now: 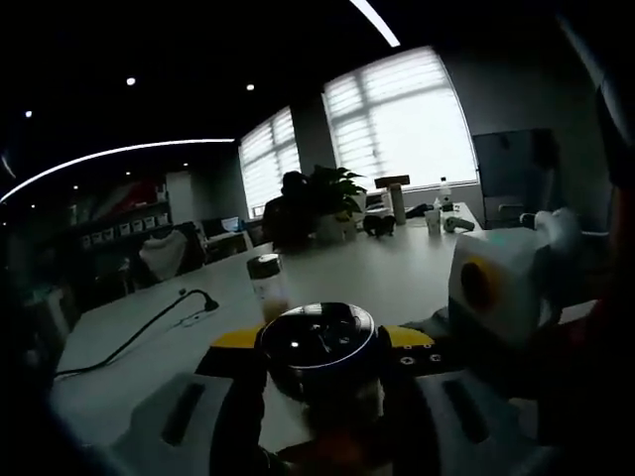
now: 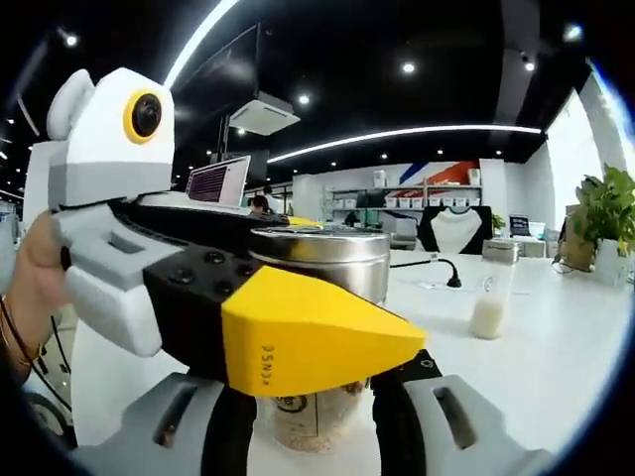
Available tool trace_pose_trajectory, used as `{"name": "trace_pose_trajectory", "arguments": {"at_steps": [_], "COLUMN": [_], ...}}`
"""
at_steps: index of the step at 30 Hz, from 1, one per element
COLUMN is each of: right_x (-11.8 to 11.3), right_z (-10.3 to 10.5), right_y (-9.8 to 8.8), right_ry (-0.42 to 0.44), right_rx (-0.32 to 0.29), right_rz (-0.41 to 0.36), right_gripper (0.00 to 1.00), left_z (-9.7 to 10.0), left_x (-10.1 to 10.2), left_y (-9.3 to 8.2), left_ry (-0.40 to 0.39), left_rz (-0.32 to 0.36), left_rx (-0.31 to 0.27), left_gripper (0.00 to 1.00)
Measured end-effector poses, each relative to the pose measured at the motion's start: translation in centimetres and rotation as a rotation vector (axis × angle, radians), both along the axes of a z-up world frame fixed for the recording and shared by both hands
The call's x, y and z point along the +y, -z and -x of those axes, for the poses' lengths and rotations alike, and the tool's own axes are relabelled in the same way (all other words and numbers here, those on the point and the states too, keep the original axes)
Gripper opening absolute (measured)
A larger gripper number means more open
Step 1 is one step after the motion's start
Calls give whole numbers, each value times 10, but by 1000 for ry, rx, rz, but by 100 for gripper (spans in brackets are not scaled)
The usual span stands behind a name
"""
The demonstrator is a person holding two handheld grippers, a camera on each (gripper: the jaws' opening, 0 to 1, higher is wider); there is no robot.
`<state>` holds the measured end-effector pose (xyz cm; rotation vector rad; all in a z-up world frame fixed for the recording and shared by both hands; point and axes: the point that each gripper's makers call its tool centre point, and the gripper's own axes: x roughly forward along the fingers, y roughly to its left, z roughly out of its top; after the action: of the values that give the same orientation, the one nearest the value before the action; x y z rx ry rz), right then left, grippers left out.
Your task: Rotate the seasoning bottle until the label or dispensing opening points toward the visible target arrow and the bottle remains upright within the marked orientation range
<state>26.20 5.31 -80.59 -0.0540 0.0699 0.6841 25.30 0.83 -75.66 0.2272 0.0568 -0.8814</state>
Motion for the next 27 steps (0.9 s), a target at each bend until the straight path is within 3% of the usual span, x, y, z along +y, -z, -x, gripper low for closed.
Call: {"name": "trace_pose_trajectory", "arguments": {"at_steps": [12,19,27], "right_x": [-1,-1,-1], "right_z": [-6,-7,-9], "right_y": [9,14,13], "right_ry": [9,4,-8], "right_rx": [10,42,38], "right_rz": [22,0,-18], "right_gripper": [43,43,43], "left_z": [-6,-8,-11], "left_x": [-1,-2,-1], "left_y": [10,15,15], "left_ry": [-2,-6,-14], "left_rz": [-25,-33,-31], "left_rx": [21,36,40], "left_gripper": [47,47,47]}}
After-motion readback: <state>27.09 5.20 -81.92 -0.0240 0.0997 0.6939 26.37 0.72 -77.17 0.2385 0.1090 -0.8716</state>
